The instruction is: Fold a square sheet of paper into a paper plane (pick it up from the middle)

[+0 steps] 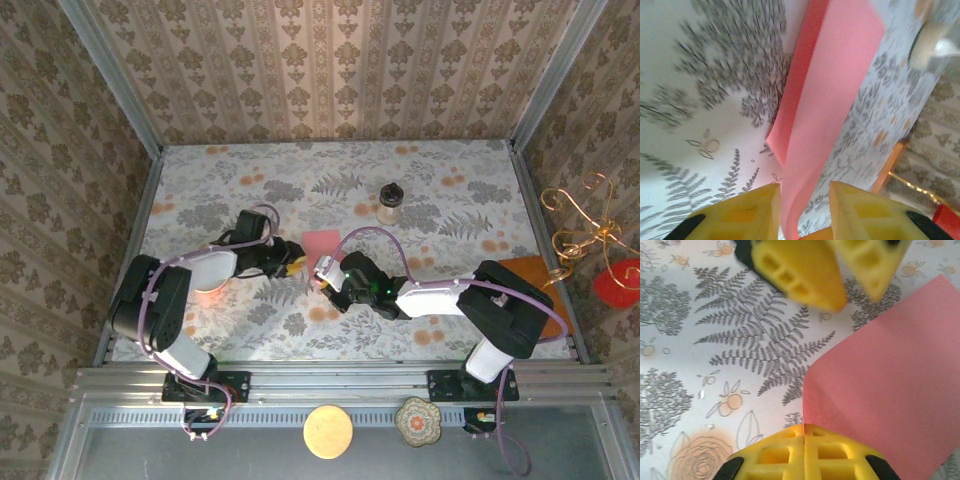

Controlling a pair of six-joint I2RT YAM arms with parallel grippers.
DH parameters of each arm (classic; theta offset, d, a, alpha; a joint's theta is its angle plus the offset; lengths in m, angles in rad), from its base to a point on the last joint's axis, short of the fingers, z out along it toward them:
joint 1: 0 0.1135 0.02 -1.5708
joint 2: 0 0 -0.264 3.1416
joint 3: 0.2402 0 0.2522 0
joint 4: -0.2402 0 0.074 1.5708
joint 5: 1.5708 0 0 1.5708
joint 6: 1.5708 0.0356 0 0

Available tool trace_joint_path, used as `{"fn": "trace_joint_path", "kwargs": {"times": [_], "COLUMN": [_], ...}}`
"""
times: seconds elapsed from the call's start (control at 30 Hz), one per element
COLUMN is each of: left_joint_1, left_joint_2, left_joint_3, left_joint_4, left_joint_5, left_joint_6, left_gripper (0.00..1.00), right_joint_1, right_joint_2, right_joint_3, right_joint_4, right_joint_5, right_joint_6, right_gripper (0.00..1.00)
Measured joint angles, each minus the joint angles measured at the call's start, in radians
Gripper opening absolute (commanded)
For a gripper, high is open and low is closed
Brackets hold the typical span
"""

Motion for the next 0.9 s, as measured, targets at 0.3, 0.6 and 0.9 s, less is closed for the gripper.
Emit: {"fn": "trace_joint_path", "kwargs": {"times": [0.3,0.6,0.9], "left_joint_1": [-0.083,-0.125,-0.142], "left_joint_2": [0.016,0.227,0.319], "left_joint_3": [0.134,0.285,0.357], "left_joint_4": [-0.124,-0.227,-0.319], "left_joint_5": [-0.067,-0.102,-0.119], "left_joint_6": [0.126,0.237,0.305], "left_gripper": [0.29,0.21,0.15], "right_joint_1": [-0.01,-0.034,-0.083], "right_joint_2": [-0.001,-0.001,-0.001], "right_joint_3": [-0.007,-0.029,-0.029], "right_joint_4": [-0.002,-0.001,-0.002], "right_joint_5": [-0.142,-0.216,-0.215], "right_joint_6": [0.145,0.268,0.351], "right_gripper": [0.0,0.0,0.0]}}
